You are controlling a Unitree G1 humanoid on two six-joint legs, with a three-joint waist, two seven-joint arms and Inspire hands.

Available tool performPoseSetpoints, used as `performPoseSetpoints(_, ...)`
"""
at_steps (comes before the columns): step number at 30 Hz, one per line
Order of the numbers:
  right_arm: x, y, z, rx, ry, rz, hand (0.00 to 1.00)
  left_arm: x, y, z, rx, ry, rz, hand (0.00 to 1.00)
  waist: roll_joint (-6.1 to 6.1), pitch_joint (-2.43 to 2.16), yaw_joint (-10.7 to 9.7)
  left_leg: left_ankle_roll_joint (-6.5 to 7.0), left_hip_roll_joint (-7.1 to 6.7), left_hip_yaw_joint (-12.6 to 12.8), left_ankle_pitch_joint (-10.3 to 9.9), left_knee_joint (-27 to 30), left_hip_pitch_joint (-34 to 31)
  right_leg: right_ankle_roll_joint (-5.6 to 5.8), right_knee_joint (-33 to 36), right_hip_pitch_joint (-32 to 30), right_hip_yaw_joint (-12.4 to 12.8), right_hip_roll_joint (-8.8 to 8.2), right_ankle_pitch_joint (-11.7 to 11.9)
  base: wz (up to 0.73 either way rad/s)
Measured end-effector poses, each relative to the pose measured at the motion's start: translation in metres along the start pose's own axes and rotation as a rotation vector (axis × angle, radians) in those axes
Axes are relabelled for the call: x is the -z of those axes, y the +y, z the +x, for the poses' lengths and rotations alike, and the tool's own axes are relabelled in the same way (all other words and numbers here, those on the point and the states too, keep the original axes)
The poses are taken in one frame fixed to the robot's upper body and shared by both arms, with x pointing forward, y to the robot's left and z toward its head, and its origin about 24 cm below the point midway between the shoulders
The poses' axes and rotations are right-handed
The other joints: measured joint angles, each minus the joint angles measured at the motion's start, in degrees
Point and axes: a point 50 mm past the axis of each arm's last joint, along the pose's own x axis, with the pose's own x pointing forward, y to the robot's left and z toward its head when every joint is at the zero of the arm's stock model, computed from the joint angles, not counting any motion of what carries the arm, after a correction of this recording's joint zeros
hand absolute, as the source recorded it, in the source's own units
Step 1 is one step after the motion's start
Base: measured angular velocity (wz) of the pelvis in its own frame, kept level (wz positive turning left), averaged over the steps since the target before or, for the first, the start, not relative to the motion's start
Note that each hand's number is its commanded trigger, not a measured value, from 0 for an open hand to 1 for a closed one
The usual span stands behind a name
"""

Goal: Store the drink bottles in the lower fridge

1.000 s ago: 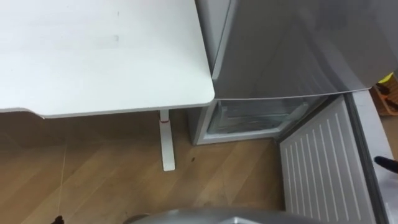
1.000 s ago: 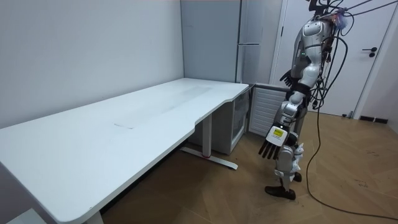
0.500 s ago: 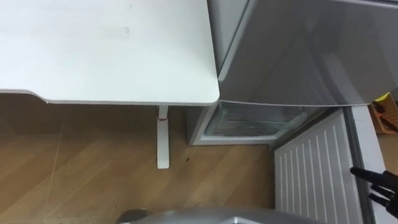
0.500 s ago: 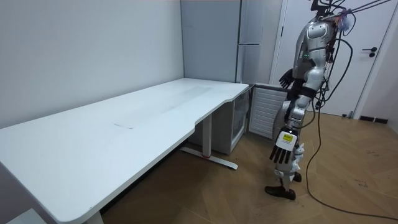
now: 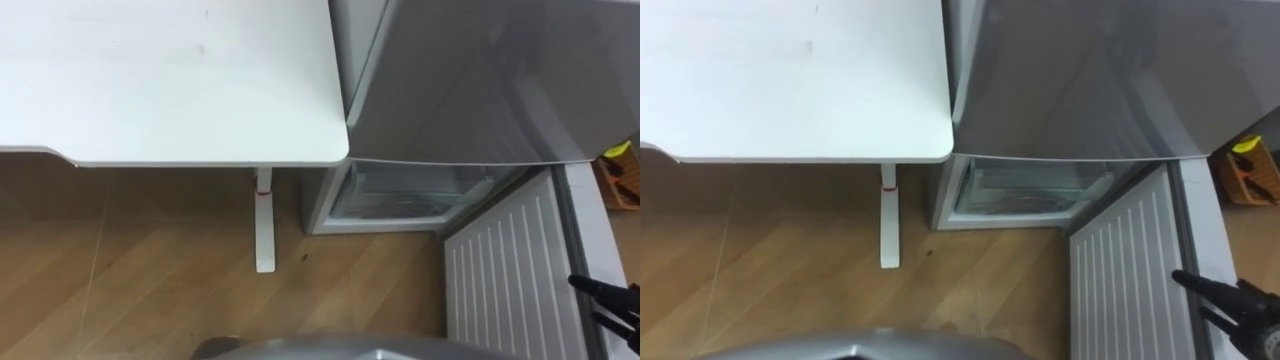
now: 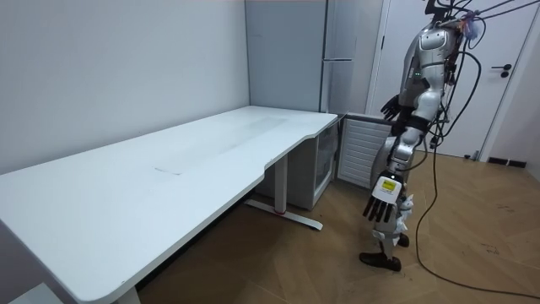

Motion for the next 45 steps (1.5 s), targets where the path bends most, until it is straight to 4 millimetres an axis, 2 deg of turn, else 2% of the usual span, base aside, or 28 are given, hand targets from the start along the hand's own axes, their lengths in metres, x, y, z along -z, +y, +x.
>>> performPoseSetpoints(3,0.001,-0.001,0.000,0.017,0.004,-0.005,0.00,-0.004,0.001,0.000,-0.008,-0.012,0.007,0.00,-0.12,-0.02,-0.4,0.02,-0.02,0.0,0.0,0.1,-0.7,-0.01,0.0,-0.4,0.0,-0.02,0.0,0.00)
performPoseSetpoints(6,0.000,-0.002,0.000,0.036,0.006,-0.022,0.00,-0.006,0.002,0.000,-0.012,-0.018,0.033,0.00,-0.34,-0.26,-1.4,0.07,-0.03,0.2,0.1,0.1,-1.3,-0.14,0.0,-1.3,0.1,-0.01,0.1,0.00)
performPoseSetpoints(13,-0.007,-0.004,-0.001,0.078,-0.012,-0.033,0.00,-0.010,0.004,0.001,-0.053,-0.041,0.034,0.00,-0.16,-0.19,-3.1,0.05,-0.02,1.3,0.1,-0.7,-1.1,-0.14,-0.1,-1.5,1.0,0.01,0.1,-0.06)
performPoseSetpoints(19,-0.015,-0.003,-0.001,0.099,-0.050,-0.037,0.00,-0.015,0.005,0.001,-0.071,-0.059,0.023,0.00,-0.09,-0.30,-3.2,0.05,0.02,2.1,0.2,-1.1,-1.1,-0.14,0.1,-2.1,2.4,0.05,0.1,-0.09)
performPoseSetpoints(24,-0.033,-0.001,-0.003,0.092,-0.111,-0.052,0.00,-0.020,0.005,0.001,-0.075,-0.083,0.022,0.00,-0.06,-0.28,-3.2,0.04,0.10,2.4,0.2,-1.0,-1.3,-0.17,0.2,-3.1,2.7,0.10,0.1,-0.04)
performPoseSetpoints(28,-0.038,-0.003,-0.004,0.099,-0.135,-0.059,0.00,-0.020,0.005,0.001,-0.081,-0.089,0.022,0.00,-0.32,-0.21,-3.2,0.03,0.11,2.4,0.2,-1.0,-1.2,-0.17,0.2,-3.1,2.7,0.12,0.1,0.00)
performPoseSetpoints(36,-0.032,-0.007,-0.005,0.108,-0.125,-0.048,0.00,-0.019,0.006,0.001,-0.086,-0.087,0.023,0.00,-0.32,-0.23,-3.3,-0.01,0.10,2.7,0.2,-1.8,-1.3,-0.16,0.0,-3.0,2.6,0.14,0.1,0.00)
performPoseSetpoints(37,-0.031,-0.008,-0.005,0.110,-0.119,-0.050,0.00,-0.020,0.005,0.001,-0.083,-0.088,0.041,0.00,-0.23,-0.06,-3.2,-0.01,0.10,2.9,0.2,-1.8,-1.4,-0.16,0.0,-3.1,2.6,0.14,0.1,0.00)
performPoseSetpoints(42,-0.016,-0.014,-0.005,0.132,-0.056,-0.064,0.00,-0.017,0.000,0.001,-0.061,-0.081,0.086,0.00,0.35,-0.24,-2.8,-0.01,0.11,2.7,0.2,-1.2,-2.1,-0.16,0.0,-4.0,2.5,0.13,0.1,0.00)
performPoseSetpoints(45,-0.010,-0.017,-0.005,0.146,-0.030,-0.055,0.00,-0.015,0.001,0.001,-0.059,-0.070,0.089,0.00,0.50,-0.14,-2.5,-0.01,0.12,2.7,0.2,-1.2,-2.4,-0.16,-0.1,-4.3,2.5,0.14,0.1,0.00)
